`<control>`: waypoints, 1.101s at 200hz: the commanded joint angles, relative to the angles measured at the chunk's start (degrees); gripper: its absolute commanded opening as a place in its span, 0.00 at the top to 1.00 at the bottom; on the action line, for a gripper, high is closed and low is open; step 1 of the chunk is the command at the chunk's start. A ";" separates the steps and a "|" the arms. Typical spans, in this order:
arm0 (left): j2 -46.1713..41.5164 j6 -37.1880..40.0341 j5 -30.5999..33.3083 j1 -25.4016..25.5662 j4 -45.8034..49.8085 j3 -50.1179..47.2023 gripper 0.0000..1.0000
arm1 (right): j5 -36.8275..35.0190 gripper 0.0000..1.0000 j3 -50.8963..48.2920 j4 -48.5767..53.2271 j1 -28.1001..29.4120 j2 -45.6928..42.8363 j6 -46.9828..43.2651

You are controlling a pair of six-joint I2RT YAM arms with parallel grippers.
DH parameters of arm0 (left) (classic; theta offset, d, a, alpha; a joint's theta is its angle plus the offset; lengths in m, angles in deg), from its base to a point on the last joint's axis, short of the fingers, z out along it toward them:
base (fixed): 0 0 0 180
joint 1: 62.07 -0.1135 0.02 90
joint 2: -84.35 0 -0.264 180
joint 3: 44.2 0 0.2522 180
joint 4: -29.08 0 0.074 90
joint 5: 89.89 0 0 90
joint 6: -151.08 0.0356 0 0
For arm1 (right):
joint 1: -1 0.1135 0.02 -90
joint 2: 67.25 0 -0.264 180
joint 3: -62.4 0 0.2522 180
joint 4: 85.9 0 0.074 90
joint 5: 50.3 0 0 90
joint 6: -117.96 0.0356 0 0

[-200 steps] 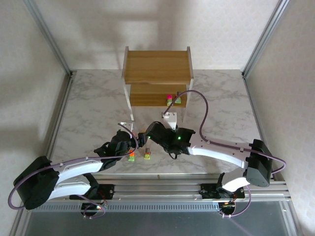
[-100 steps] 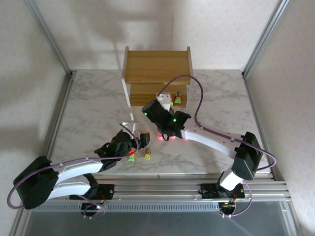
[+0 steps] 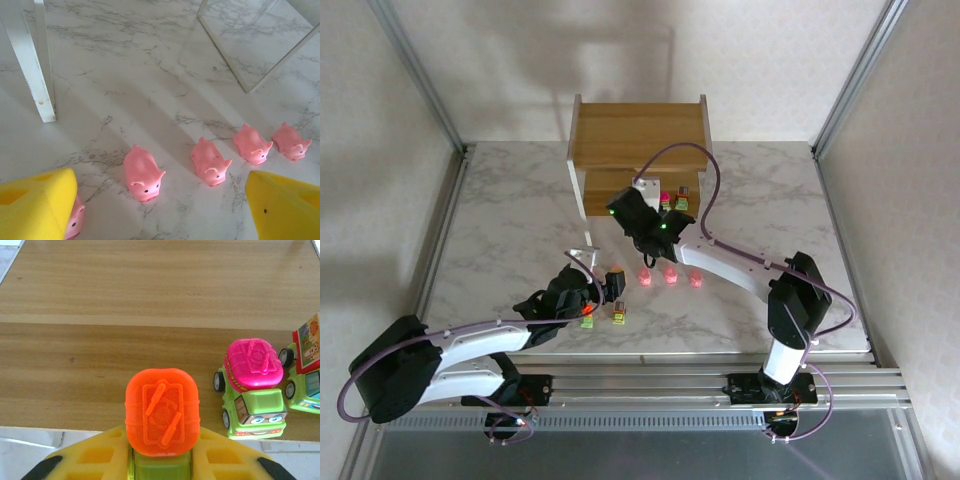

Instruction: Place and organize the plastic toys onto the shelf

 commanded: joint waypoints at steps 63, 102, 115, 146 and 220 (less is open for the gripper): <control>0.17 1.01 1.86 0.46 0.47 0.95 0.13 | 0.03 0.74 2.48 -5.00 -2.49 3.58 -3.35; 0.17 1.04 2.17 0.48 0.60 0.99 0.13 | 0.23 0.73 3.54 -5.77 -3.22 5.19 -4.04; 0.14 1.00 2.22 0.54 0.65 0.94 0.13 | 0.63 0.73 3.63 -6.36 -3.38 5.42 -4.18; 0.17 1.00 2.31 0.45 0.71 0.97 0.12 | 0.01 0.72 4.26 -6.04 -3.61 6.07 -4.52; 0.17 1.04 2.70 0.36 0.91 1.05 0.12 | 0.35 0.69 4.77 -4.91 -3.88 6.82 -4.30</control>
